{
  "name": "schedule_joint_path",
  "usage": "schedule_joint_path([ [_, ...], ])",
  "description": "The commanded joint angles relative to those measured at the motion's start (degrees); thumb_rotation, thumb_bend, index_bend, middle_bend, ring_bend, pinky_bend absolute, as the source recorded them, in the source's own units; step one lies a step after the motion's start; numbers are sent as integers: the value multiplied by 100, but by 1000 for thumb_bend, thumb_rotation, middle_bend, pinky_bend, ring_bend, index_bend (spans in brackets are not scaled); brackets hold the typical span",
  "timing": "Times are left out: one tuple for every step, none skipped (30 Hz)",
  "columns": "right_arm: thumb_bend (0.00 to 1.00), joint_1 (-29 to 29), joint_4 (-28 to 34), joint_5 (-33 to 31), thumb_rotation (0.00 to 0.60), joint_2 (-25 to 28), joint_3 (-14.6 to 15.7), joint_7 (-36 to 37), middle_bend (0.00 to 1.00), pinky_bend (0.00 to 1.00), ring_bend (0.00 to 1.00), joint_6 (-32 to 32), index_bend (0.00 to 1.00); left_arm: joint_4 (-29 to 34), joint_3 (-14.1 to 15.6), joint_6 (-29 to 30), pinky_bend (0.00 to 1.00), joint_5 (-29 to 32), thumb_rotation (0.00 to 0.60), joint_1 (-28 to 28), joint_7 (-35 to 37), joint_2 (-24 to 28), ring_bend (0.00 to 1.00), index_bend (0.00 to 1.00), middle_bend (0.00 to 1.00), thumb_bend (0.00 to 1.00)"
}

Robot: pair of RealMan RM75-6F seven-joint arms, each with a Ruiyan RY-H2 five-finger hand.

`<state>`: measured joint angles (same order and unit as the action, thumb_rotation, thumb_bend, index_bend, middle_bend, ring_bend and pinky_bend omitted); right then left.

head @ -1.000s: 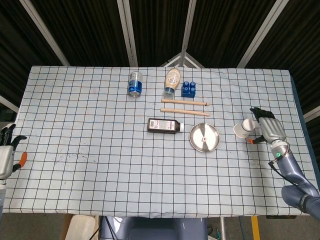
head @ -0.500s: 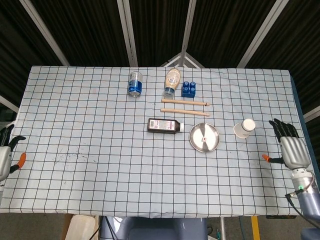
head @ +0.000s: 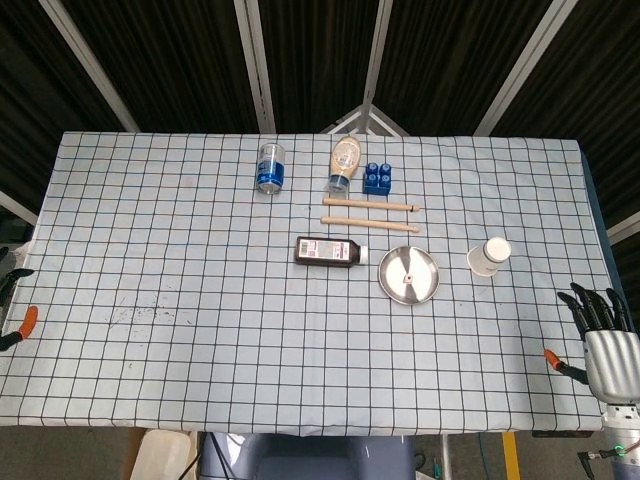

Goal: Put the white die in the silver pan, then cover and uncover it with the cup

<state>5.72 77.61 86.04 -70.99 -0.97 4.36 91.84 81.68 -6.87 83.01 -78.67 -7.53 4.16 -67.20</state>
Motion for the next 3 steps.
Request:
schedule_joint_path([
  [50,-15,75,62,600,22,1,-103,144,0,144,-16,198,-31,-26,56,98,-2,600,38,117,45,0,200,0,554],
  [50,-16,86,73,600,21,-4,-120,144,0,144,-15,198,-35,-27,66,98,-11,600,41,132,47,0,189,0,554],
  [50,-17,100,84,600,14,-5,-149,143,0,144,-28,198,-37,-26,84,98,-31,600,46,155,50,0,182,0,554],
])
